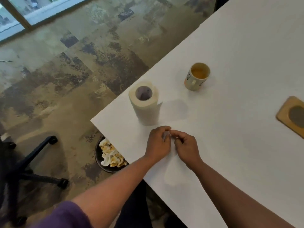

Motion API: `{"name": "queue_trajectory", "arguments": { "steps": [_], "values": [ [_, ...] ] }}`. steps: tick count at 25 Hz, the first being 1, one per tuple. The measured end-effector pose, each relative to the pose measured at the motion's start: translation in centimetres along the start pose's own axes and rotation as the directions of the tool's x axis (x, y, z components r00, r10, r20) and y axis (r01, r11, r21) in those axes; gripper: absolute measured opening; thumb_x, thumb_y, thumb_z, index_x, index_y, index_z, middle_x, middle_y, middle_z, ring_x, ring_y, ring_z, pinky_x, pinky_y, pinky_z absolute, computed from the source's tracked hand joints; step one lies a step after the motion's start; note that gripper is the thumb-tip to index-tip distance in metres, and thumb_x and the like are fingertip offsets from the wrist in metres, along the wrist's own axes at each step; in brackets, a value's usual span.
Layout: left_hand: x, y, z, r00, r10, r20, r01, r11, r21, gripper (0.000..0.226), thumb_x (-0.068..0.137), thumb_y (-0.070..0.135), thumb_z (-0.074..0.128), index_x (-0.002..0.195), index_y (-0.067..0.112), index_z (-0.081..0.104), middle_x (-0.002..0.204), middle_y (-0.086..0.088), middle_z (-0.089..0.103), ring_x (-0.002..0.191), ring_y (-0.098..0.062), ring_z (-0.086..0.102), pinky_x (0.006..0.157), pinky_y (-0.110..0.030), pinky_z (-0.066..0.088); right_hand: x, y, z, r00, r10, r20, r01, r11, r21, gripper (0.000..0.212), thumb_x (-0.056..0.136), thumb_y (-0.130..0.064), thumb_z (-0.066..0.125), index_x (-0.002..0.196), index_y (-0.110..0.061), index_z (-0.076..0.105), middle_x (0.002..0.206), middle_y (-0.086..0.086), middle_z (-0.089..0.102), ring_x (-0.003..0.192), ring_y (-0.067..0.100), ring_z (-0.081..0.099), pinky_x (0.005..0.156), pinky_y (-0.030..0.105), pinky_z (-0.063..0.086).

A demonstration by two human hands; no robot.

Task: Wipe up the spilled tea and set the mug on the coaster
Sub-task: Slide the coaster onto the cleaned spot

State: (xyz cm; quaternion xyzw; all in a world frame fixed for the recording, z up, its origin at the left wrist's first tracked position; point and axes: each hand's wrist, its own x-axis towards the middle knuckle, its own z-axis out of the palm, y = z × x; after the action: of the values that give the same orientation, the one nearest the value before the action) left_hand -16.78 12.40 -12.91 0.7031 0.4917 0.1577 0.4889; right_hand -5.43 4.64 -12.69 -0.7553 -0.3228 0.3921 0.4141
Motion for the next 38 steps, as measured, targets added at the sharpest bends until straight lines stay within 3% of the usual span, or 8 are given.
{"name": "queue_trajectory", "arguments": {
  "steps": [4, 7, 11, 16, 21, 25, 31, 38],
  "values": [
    [2.7, 3.8, 5.0, 0.971, 0.109, 0.214, -0.106, 0.994, -0.024, 0.034, 0.097, 0.016, 0.061, 0.131, 0.022, 0.062, 0.132, 0.004, 0.064, 0.119, -0.011, 0.057, 0.096, -0.011, 0.041, 0.7, 2.2, -6.3, 0.978, 0.088, -0.191, -0.072, 0.994, 0.087, 0.047, 0.093, 0.0, 0.048, 0.129, -0.024, 0.066, 0.126, -0.016, 0.065, 0.118, -0.005, 0.057, 0.101, 0.016, 0.044],
    [4.6, 6.4, 10.1, 0.929, 0.216, 0.301, -0.234, 0.972, 0.023, 0.036, 0.096, 0.017, 0.066, 0.132, 0.017, 0.062, 0.135, 0.0, 0.062, 0.126, -0.016, 0.053, 0.108, -0.023, 0.04, 1.0, 4.7, -11.9, 0.936, 0.146, -0.322, -0.101, 0.983, 0.154, 0.048, 0.092, -0.002, 0.049, 0.132, -0.025, 0.064, 0.131, -0.017, 0.06, 0.116, -0.017, 0.051, 0.101, 0.006, 0.039],
    [6.9, 9.7, 17.3, 0.883, 0.291, 0.368, -0.331, 0.942, 0.05, 0.041, 0.094, 0.02, 0.068, 0.134, 0.019, 0.059, 0.139, 0.002, 0.058, 0.131, -0.014, 0.044, 0.104, -0.003, 0.023, 0.8, 8.7, -18.9, 0.875, 0.195, -0.444, -0.108, 0.971, 0.213, 0.048, 0.094, -0.002, 0.049, 0.136, -0.022, 0.061, 0.143, -0.014, 0.053, 0.14, -0.001, 0.037, 0.11, 0.01, 0.027],
    [9.4, 14.3, 25.4, 0.822, 0.385, 0.419, -0.442, 0.896, 0.043, 0.044, 0.093, 0.021, 0.068, 0.135, 0.015, 0.059, 0.139, -0.003, 0.058, 0.133, -0.02, 0.045, 0.109, -0.022, 0.03, 0.4, 13.4, -27.5, 0.789, 0.2, -0.581, -0.136, 0.979, 0.151, 0.054, 0.093, 0.0, 0.048, 0.144, -0.017, 0.051, 0.156, -0.005, 0.041, 0.151, 0.006, 0.017, 0.1, -0.005, 0.019],
    [11.5, 17.5, 31.5, 0.766, 0.467, 0.441, -0.551, 0.831, 0.076, 0.046, 0.092, 0.02, 0.07, 0.135, 0.009, 0.059, 0.137, -0.007, 0.059, 0.132, -0.024, 0.048, 0.106, -0.018, 0.029, 0.7, 16.2, -34.7, 0.673, 0.213, -0.708, -0.237, 0.969, 0.066, 0.062, 0.092, -0.006, 0.053, 0.152, -0.013, 0.039, 0.164, 0.003, 0.029, 0.153, 0.017, 0.018, 0.124, 0.038, 0.02],
    [13.2, 19.6, 34.9, 0.755, 0.496, 0.429, -0.583, 0.807, 0.095, 0.048, 0.089, 0.024, 0.07, 0.134, 0.01, 0.059, 0.134, -0.007, 0.061, 0.128, -0.026, 0.049, 0.107, -0.027, 0.036, 2.1, 16.9, -37.3, 0.608, 0.216, -0.764, -0.278, 0.959, 0.051, 0.065, 0.092, -0.012, 0.055, 0.154, -0.014, 0.035, 0.164, 0.003, 0.027, 0.151, 0.019, 0.023, 0.123, 0.046, 0.019],
    [13.5, 19.9, 37.0, 0.772, 0.505, 0.386, -0.605, 0.769, 0.205, 0.062, 0.092, 0.04, 0.064, 0.144, 0.01, 0.05, 0.145, -0.009, 0.055, 0.14, -0.028, 0.039, 0.114, -0.04, 0.036, 4.0, 18.1, -37.3, 0.589, 0.17, -0.79, -0.408, 0.906, -0.108, 0.063, 0.093, -0.029, 0.05, 0.152, -0.011, 0.036, 0.161, 0.006, 0.035, 0.151, 0.023, 0.022, 0.117, 0.048, 0.016],
    [13.4, 19.9, 37.0, 0.729, 0.563, 0.388, -0.664, 0.72, 0.202, 0.043, 0.094, 0.027, 0.062, 0.133, 0.008, 0.065, 0.139, -0.013, 0.063, 0.134, -0.033, 0.049, 0.112, -0.049, 0.04, 4.5, 18.6, -36.8, 0.604, 0.096, -0.791, -0.431, 0.874, -0.223, 0.056, 0.094, -0.031, 0.047, 0.147, -0.01, 0.047, 0.159, 0.007, 0.039, 0.152, 0.026, 0.022, 0.116, 0.049, 0.019]
  ]
}}
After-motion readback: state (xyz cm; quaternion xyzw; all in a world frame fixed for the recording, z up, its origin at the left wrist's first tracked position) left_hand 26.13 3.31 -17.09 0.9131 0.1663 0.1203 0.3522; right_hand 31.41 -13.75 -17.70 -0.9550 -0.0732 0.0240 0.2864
